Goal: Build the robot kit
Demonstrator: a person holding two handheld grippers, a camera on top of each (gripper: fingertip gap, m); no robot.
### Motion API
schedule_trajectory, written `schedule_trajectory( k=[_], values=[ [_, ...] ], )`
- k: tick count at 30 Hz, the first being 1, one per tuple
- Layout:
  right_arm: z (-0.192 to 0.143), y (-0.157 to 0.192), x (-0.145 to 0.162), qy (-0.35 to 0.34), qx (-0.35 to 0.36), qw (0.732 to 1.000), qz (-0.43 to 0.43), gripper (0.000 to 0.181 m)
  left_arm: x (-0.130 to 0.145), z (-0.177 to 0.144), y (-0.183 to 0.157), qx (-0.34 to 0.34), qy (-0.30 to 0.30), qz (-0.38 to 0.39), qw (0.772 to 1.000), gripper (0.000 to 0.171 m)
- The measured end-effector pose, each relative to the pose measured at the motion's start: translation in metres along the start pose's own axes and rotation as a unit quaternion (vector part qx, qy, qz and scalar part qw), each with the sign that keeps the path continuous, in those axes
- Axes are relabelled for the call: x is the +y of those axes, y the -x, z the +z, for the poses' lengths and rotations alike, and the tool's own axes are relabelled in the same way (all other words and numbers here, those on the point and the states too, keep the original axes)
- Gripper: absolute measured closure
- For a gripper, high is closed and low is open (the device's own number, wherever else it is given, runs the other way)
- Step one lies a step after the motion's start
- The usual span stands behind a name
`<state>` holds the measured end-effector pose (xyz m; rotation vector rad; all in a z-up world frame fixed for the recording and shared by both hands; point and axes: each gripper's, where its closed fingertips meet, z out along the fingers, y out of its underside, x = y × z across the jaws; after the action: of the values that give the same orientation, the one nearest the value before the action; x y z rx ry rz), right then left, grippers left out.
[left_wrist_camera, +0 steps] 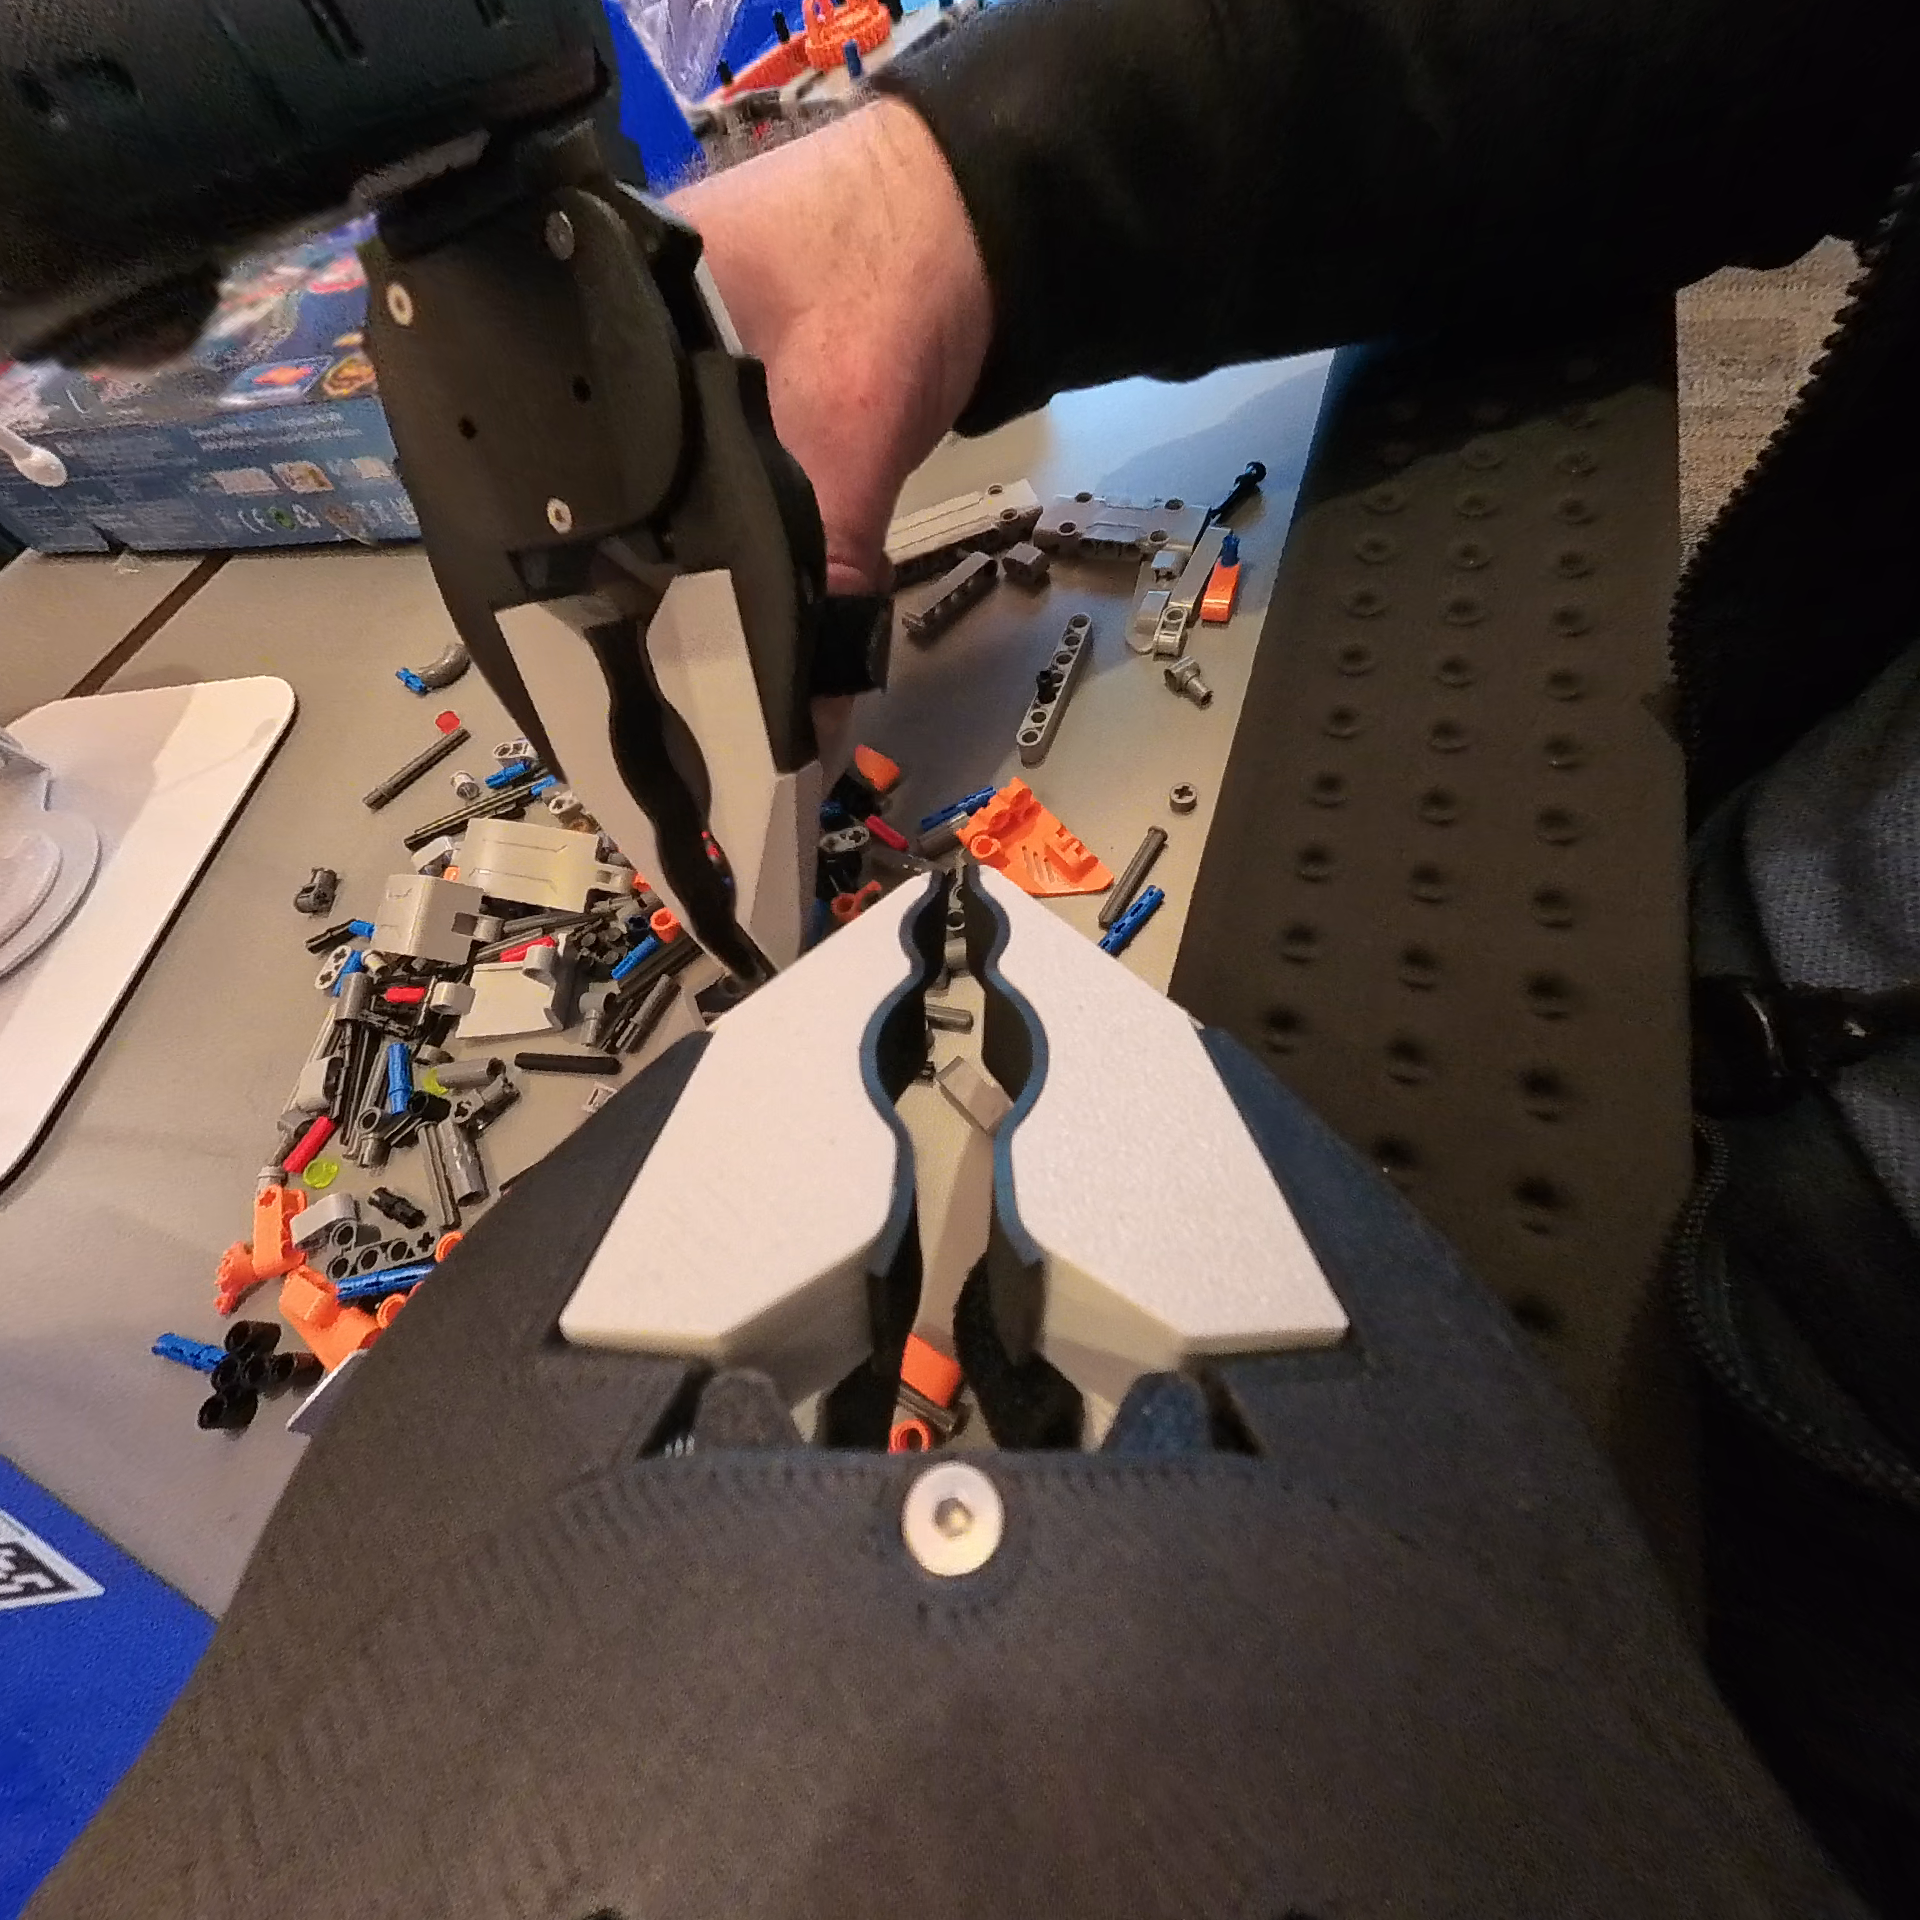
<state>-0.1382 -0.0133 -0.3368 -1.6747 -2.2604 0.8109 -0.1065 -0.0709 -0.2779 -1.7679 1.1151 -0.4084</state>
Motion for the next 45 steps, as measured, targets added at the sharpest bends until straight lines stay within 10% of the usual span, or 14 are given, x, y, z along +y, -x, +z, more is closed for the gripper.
schedule_trajectory(
  k=[19,36,45],
  values=[
    [-0.08,0.067,-0.003,-0.116,-0.071,0.988,0.07,0.179,-0.019,0.015,0.017,-0.093,0.024,0.063,0.993,0.144],
    [-0.09,0.085,0.008,-0.133,-0.113,0.977,0.121,0.179,-0.042,0.039,-0.008,-0.11,0.038,0.177,0.977,0.165],
    [-0.105,0.077,-0.018,-0.249,-0.094,0.956,0.125,0.174,-0.052,0.025,0.008,-0.149,0.007,0.141,0.979,0.17]
  ],
)
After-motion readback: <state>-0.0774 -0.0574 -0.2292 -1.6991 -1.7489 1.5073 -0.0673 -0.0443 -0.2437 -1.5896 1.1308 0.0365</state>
